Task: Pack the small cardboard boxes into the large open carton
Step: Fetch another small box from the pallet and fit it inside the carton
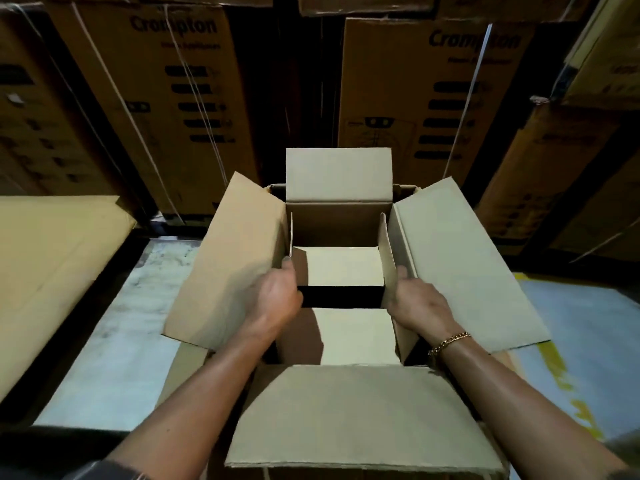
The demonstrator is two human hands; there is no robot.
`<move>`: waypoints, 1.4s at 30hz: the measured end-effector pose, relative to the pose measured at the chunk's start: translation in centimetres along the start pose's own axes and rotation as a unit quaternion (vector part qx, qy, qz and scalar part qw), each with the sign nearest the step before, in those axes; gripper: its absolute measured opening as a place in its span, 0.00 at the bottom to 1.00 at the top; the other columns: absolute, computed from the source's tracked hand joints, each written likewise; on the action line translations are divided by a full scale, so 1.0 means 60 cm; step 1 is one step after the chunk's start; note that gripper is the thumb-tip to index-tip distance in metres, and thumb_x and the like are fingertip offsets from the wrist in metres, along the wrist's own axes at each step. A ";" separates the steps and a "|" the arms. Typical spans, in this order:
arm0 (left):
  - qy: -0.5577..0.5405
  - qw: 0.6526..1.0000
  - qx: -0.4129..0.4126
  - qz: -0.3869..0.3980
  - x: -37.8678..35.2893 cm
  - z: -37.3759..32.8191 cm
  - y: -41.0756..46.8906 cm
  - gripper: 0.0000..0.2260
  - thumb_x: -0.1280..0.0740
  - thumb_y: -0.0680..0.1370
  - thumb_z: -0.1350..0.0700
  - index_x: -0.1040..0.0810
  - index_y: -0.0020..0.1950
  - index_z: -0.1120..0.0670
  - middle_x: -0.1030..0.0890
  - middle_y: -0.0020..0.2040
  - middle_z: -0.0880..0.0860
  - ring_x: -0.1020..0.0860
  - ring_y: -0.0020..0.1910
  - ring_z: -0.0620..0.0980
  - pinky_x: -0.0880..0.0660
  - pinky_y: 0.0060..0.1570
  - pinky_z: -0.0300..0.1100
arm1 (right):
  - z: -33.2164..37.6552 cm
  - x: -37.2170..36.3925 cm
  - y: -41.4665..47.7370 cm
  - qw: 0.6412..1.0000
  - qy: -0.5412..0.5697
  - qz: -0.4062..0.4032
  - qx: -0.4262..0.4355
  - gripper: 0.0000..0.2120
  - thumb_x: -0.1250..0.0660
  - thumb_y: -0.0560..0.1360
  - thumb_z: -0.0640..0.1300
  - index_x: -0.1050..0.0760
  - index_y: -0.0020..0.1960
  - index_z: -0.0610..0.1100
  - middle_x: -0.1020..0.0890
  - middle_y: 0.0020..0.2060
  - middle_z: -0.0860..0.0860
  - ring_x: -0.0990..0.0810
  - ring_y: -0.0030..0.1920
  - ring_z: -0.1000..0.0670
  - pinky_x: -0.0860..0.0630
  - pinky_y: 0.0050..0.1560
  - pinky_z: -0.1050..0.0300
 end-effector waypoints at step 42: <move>0.121 0.984 -0.129 0.019 0.009 0.047 -0.126 0.33 0.44 0.81 0.35 0.45 0.83 0.46 0.34 0.79 0.49 0.50 0.82 0.51 0.56 0.79 0.56 | 0.022 0.008 -0.146 0.980 0.042 0.047 0.188 0.10 0.35 0.78 0.62 0.25 0.48 0.57 0.22 0.46 0.62 0.24 0.50 0.56 0.31 0.49 0.56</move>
Point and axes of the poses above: each hand's wrist, its own y-axis towards the middle knuckle, its own x-axis out of the back of the hand, z = x × y, the point moved 5 cm from there along y, towards the middle knuckle
